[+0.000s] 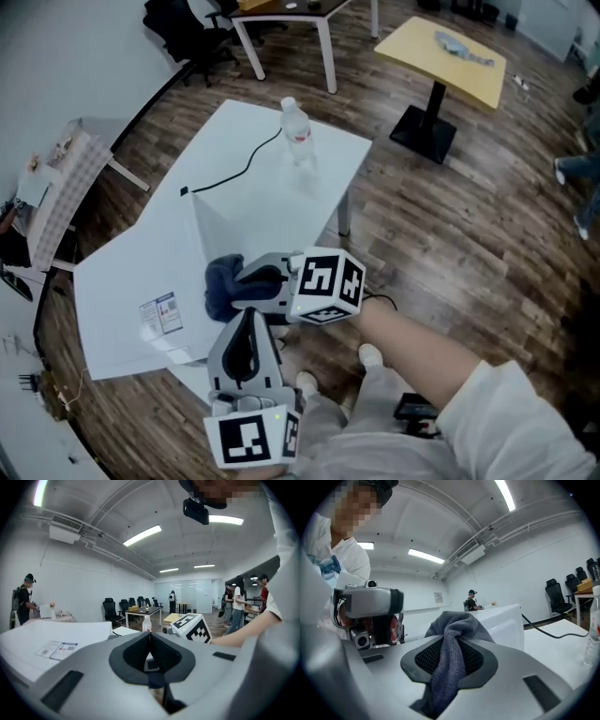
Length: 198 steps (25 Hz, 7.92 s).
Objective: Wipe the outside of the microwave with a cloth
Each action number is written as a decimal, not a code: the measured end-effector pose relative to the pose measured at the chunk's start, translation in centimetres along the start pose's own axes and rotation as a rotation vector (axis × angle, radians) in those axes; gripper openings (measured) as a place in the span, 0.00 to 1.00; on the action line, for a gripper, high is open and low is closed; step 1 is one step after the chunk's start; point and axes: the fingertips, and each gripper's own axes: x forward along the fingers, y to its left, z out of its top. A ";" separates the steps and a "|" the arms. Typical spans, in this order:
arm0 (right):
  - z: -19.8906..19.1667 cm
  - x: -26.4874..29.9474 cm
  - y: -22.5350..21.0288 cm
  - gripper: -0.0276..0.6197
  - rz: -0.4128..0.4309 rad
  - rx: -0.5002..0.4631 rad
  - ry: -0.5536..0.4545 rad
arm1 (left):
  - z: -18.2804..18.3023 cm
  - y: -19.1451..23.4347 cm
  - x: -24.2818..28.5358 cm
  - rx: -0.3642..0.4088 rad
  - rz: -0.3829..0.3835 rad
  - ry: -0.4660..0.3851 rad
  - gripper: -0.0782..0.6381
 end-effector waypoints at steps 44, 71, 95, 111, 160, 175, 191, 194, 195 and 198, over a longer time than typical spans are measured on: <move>-6.4 1.9 -8.5 0.19 -0.015 0.056 0.087 | -11.2 -3.3 7.1 -0.326 -0.204 0.008 0.11; -9.7 0.8 -4.5 0.19 0.051 0.092 0.083 | -13.7 -9.4 1.5 -0.175 -0.569 0.062 0.11; -6.3 1.6 -12.7 0.18 -0.193 0.110 0.121 | -9.0 -5.3 0.7 -0.199 -0.520 -0.042 0.11; -4.4 -0.8 1.0 0.18 -0.113 0.094 0.088 | -4.4 -0.9 -5.5 -0.189 -0.499 -0.143 0.11; 14.8 19.5 6.8 0.18 -0.101 -0.083 -0.014 | 4.7 27.4 -13.5 -0.171 -0.220 -0.219 0.12; 15.2 28.2 6.1 0.18 -0.203 -0.087 0.016 | 4.6 35.8 -15.4 -0.198 -0.334 -0.230 0.14; 15.2 28.4 6.1 0.18 -0.225 -0.092 0.025 | 4.8 35.5 -15.3 -0.191 -0.361 -0.216 0.15; 15.0 28.4 6.1 0.18 -0.222 -0.092 0.039 | 4.7 35.5 -15.2 -0.187 -0.358 -0.211 0.15; 14.9 28.4 6.1 0.18 -0.219 -0.095 0.047 | 4.6 35.4 -15.2 -0.185 -0.356 -0.208 0.15; 14.8 28.6 6.0 0.18 -0.206 -0.101 0.072 | 4.5 35.4 -15.1 -0.185 -0.351 -0.202 0.16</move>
